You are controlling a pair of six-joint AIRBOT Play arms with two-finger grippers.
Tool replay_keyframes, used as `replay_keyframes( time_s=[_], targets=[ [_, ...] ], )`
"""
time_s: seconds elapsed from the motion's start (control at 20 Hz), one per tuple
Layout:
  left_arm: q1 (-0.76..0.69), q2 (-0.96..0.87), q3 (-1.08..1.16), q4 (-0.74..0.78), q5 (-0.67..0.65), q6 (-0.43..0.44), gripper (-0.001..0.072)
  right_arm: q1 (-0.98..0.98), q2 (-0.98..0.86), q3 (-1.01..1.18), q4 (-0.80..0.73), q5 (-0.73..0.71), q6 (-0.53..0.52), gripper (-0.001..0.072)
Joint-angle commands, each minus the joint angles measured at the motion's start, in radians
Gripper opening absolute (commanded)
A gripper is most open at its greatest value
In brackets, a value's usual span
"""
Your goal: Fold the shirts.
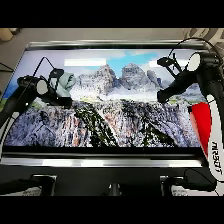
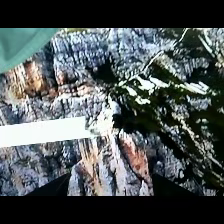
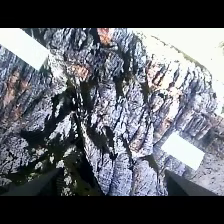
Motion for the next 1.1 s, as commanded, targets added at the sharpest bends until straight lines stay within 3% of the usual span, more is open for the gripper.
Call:
replay_keyframes(
  time_s=[0.0, 0.05, 0.1, 0.2, 0.35, 0.6, 0.65, 0.7, 0.75, 0.8, 1.05],
  targets=[
    [0.039, -0.072, 0.062, 0.008, 0.198, -0.077, 0.0637, 0.001, 0.0, 0.0, -0.003, -0.057, 0.0, 0.068],
    [0.079, -0.127, 0.143, 0.008, 0.194, -0.151, 0.0637, 0.001, 0.0, 0.0, -0.003, -0.071, 0.0, 0.068],
    [0.118, -0.191, 0.235, 0.008, 0.165, -0.171, 0.0637, 0.001, 0.0, 0.0, -0.002, -0.085, 0.0, 0.0679],
    [0.191, -0.344, 0.44, 0.008, 0.04, -0.179, 0.0637, 0.001, 0.0, 0.0, 0.001, -0.098, 0.001, 0.0678],
    [0.277, -0.537, 0.632, -0.02, -0.153, -0.311, 0.0637, 0.001, 0.0, 0.0, 0.024, -0.096, 0.004, 0.0678],
    [0.303, -0.65, 0.638, -0.103, -0.163, -0.303, 0.0634, 0.001, 0.0, 0.0, 0.031, -0.078, 0.004, 0.0677],
    [0.303, -0.662, 0.638, -0.116, -0.162, -0.296, 0.0573, 0.001, 0.0, 0.0, 0.031, -0.072, 0.004, 0.0677],
    [0.303, -0.666, 0.638, -0.121, -0.162, -0.293, 0.0368, 0.001, 0.0, 0.0, 0.031, -0.069, 0.004, 0.0677],
    [0.303, -0.663, 0.64, -0.12, -0.162, -0.292, 0.0084, 0.001, 0.0, 0.0, 0.031, -0.071, 0.004, 0.0677],
    [0.303, -0.651, 0.65, -0.121, -0.162, -0.274, 0.0033, 0.001, 0.0, 0.0, 0.031, -0.075, 0.004, 0.0677],
    [0.256, -0.42, 0.742, -0.131, -0.147, -0.01, 0.0025, 0.001, 0.014, 0.0, 0.018, -0.213, -0.033, 0.0677]
  ],
)
